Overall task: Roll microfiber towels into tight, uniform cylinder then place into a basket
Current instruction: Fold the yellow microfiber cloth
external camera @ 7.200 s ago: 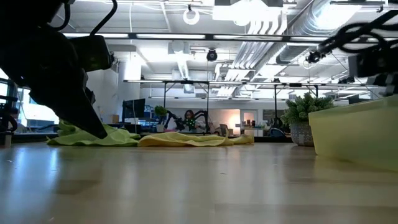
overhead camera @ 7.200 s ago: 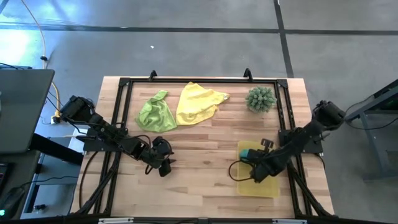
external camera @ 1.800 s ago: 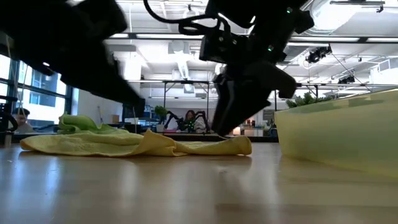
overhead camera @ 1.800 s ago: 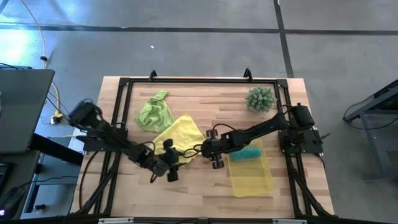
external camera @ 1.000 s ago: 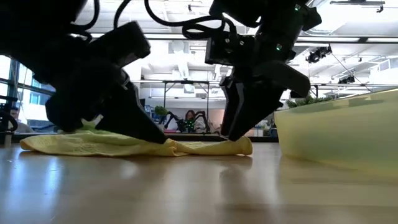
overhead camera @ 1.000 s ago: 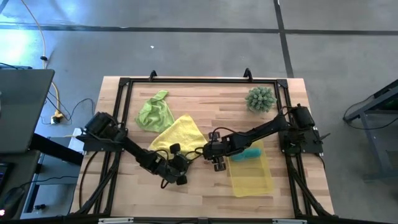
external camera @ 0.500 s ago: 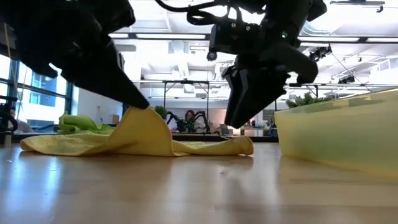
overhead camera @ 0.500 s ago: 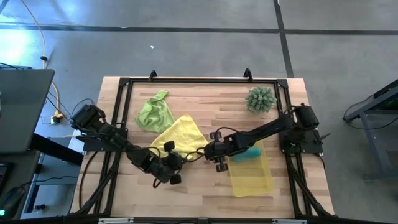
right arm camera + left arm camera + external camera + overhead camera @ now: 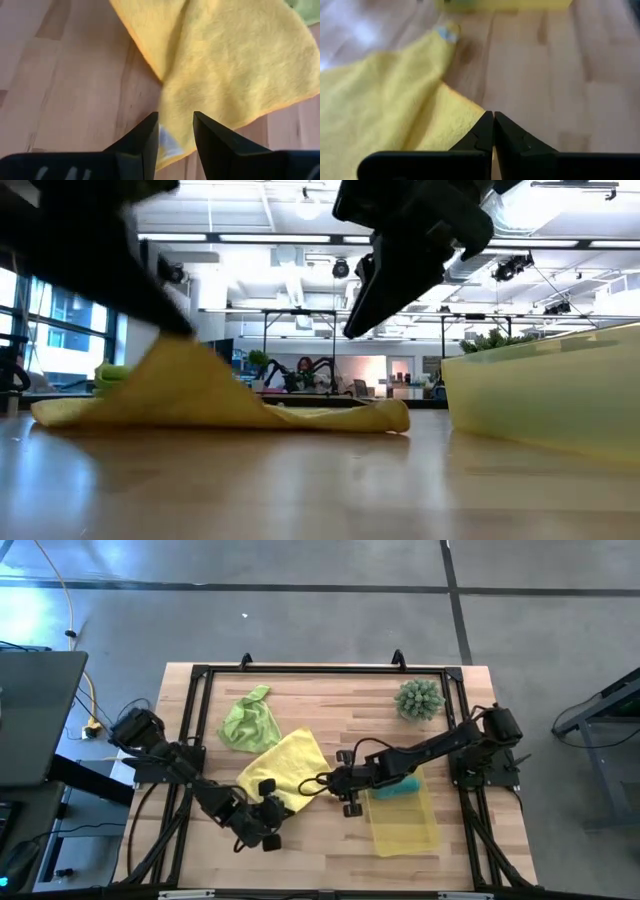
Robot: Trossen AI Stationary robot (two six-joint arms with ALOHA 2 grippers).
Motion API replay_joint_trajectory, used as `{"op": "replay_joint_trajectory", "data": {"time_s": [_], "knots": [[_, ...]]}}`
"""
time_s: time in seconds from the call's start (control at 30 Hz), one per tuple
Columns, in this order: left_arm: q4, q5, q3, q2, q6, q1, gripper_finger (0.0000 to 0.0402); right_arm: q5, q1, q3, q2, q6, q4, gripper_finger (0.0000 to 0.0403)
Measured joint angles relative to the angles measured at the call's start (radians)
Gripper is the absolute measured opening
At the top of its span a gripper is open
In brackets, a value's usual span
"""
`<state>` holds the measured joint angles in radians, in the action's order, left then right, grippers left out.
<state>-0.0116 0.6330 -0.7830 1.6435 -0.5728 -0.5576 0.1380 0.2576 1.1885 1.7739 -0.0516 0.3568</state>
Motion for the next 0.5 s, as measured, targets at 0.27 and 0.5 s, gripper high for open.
{"op": "replay_joint_trajectory", "data": {"time_s": [0.27, 0.5], "knots": [[0.280, 0.007, -0.127, -0.179, 0.089, 0.003, 0.0000, 0.000, 0.027, 0.000, -0.008, 0.068, -0.081, 0.0112], [0.623, 0.008, -0.259, -0.322, 0.097, 0.051, 0.0000, 0.016, 0.035, 0.074, -0.140, 0.107, -0.018, 0.0112]]}}
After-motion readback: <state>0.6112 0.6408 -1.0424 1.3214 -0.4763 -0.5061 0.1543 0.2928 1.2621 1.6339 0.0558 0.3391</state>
